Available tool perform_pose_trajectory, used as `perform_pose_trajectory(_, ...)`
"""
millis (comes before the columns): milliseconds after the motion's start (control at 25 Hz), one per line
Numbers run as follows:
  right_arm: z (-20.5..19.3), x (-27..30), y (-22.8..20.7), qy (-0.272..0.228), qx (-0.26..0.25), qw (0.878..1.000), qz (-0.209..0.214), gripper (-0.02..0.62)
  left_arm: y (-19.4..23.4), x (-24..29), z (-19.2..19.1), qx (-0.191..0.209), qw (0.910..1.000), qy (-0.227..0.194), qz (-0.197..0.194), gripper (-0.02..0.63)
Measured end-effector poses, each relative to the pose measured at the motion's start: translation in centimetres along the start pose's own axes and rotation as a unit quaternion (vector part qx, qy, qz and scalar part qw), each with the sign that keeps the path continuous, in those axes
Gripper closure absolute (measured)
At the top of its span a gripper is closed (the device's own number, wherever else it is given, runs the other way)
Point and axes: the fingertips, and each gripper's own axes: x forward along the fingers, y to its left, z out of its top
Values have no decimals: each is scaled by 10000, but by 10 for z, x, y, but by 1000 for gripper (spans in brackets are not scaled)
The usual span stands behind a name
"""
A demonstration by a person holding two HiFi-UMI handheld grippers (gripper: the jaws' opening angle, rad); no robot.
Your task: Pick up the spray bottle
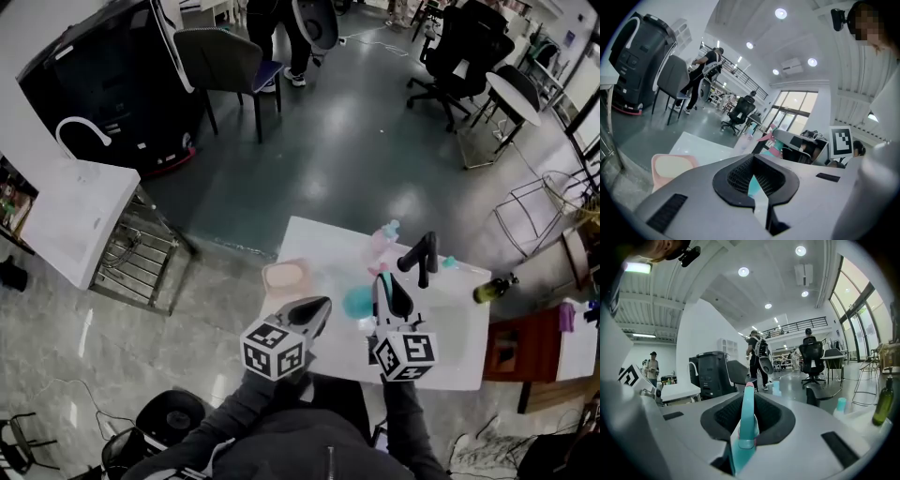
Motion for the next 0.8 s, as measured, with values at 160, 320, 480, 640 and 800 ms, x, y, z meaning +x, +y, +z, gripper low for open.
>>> perform_pose_trajectory(160, -5, -28, -11, -48, 164, 9994, -286, 532, -13, 0, -17, -34, 9998, 167, -116, 600)
perform_pose_trajectory(320, -10, -46, -17, -116, 249, 9985, -473, 532, -23, 4, -29, 69, 9992, 323, -245, 600)
perform_pose_trajectory(480, -11, -56, -17, -156, 314, 9978, -565, 532, -34, 6, -31, 181, 9983, 407, -380, 600)
perform_pose_trajectory(640, -11, -62, -15, -158, 343, 9975, -601, 532, -42, 9, -34, 238, 9973, 492, -484, 600)
perform_pose_trajectory(800, -11, -64, -15, -133, 334, 9975, -616, 532, -46, 12, -34, 286, 9968, 521, -541, 600)
